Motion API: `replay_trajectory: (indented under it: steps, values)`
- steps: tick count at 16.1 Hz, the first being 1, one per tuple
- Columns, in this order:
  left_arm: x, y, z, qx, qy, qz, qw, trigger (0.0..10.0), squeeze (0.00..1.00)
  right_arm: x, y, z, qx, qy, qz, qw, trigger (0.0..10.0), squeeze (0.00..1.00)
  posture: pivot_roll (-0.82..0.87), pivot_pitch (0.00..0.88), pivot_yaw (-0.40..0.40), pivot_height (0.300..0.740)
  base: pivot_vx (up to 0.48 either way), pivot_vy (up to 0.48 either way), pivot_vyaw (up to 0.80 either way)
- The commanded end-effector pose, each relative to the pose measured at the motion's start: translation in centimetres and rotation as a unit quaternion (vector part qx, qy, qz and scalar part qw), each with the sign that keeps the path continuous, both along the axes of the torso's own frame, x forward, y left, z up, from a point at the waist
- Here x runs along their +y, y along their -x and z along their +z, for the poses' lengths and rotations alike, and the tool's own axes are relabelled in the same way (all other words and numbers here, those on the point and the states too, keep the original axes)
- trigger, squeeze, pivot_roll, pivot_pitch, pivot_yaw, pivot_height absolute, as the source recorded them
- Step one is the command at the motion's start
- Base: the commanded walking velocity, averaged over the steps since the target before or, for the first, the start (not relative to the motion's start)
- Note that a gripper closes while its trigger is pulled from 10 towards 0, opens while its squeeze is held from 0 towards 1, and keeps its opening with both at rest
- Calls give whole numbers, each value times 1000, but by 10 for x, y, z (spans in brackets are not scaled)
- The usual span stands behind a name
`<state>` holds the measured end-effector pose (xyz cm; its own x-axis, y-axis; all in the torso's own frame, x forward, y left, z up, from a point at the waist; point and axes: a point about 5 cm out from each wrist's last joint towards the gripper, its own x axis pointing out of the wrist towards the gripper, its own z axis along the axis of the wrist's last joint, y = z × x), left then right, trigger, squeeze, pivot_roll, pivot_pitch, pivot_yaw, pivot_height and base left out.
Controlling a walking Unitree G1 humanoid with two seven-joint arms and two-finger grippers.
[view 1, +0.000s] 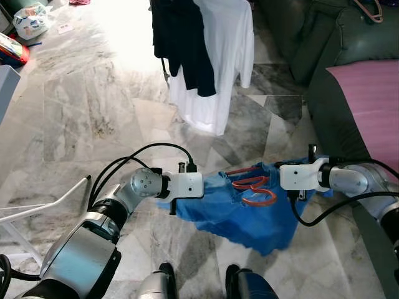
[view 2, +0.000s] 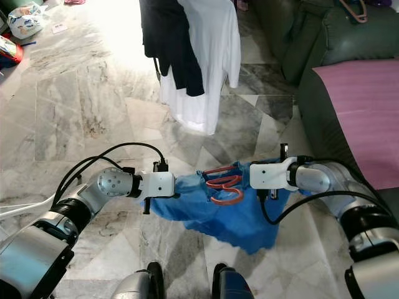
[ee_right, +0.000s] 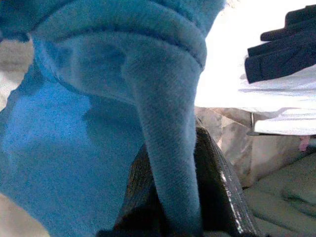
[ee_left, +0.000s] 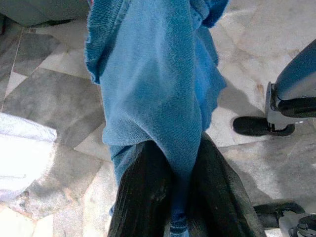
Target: Hang hanger
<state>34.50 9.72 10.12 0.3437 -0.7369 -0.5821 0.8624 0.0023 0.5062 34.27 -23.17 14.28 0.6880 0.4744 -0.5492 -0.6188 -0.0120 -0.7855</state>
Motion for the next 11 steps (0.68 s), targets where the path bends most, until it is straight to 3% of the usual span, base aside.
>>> replay_trajectory:
  steps: [1,3,11]
  values:
    - [0,1,-3,4,22,18,1000,10000,1000,4,2,-3,3,-29,-1,1000,0,0,-68,259,52,740,0,0,0]
    - [0,1,-3,0,29,23,999,10000,1000,4,3,-4,7,-38,-2,999,0,0,-69,259,53,740,0,0,0]
    - [-5,-6,13,-101,65,38,992,10000,1000,7,11,-21,29,-69,-20,997,0,0,-67,260,53,740,0,0,0]
